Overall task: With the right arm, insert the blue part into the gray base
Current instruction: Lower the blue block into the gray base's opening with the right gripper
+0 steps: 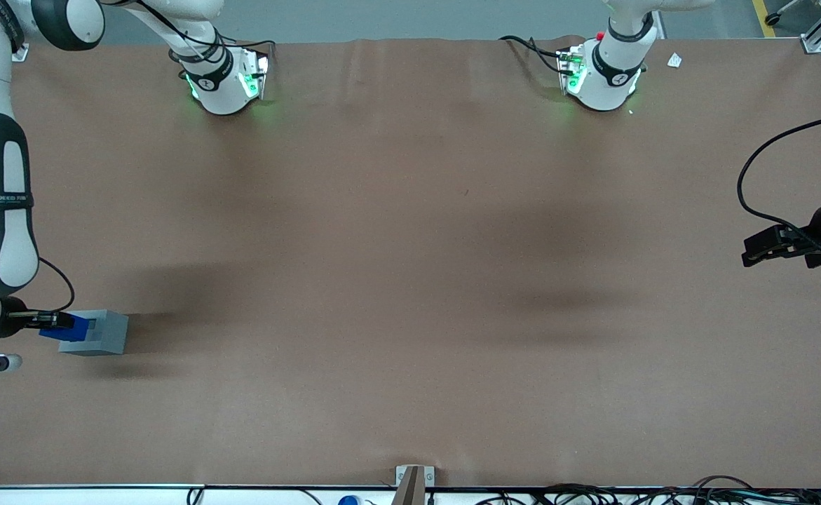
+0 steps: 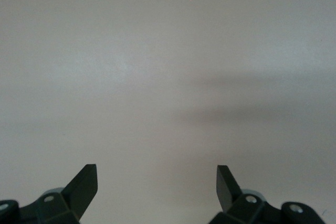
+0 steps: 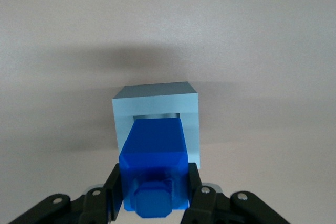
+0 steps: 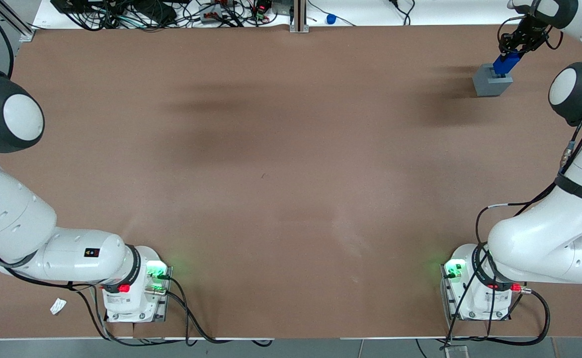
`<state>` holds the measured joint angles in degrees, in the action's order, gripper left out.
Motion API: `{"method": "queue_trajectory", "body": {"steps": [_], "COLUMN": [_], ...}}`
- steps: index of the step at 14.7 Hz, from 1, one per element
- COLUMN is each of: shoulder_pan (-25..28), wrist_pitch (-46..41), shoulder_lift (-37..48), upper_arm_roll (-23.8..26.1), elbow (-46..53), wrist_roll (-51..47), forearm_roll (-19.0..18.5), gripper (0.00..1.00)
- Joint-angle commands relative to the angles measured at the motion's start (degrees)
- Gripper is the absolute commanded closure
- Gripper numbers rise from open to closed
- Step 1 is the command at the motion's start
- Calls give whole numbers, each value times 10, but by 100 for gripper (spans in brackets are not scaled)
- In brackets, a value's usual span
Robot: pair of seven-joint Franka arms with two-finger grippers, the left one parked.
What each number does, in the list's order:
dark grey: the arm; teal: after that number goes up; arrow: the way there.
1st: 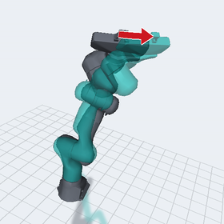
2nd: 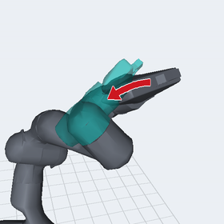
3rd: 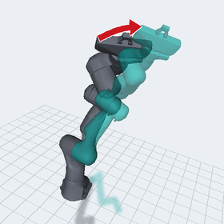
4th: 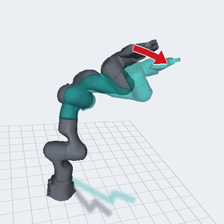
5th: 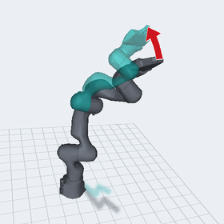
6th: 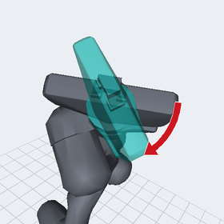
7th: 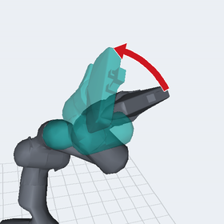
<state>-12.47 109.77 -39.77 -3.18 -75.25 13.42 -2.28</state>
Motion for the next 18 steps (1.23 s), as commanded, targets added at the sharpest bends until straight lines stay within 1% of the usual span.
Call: {"method": "queue_trajectory", "body": {"steps": [1,11,18], "shoulder_pan": [-2,2,3], "wrist_pitch": [-1,0,3], "shoulder_lift": [-3,-15,-21], "upper_arm_roll": [4,4,4], "elbow": [-2,-3,5], "wrist_roll": [3,-1,-2], "forearm_roll": [-12,-18,-28], "gripper": [100,100,100]}}
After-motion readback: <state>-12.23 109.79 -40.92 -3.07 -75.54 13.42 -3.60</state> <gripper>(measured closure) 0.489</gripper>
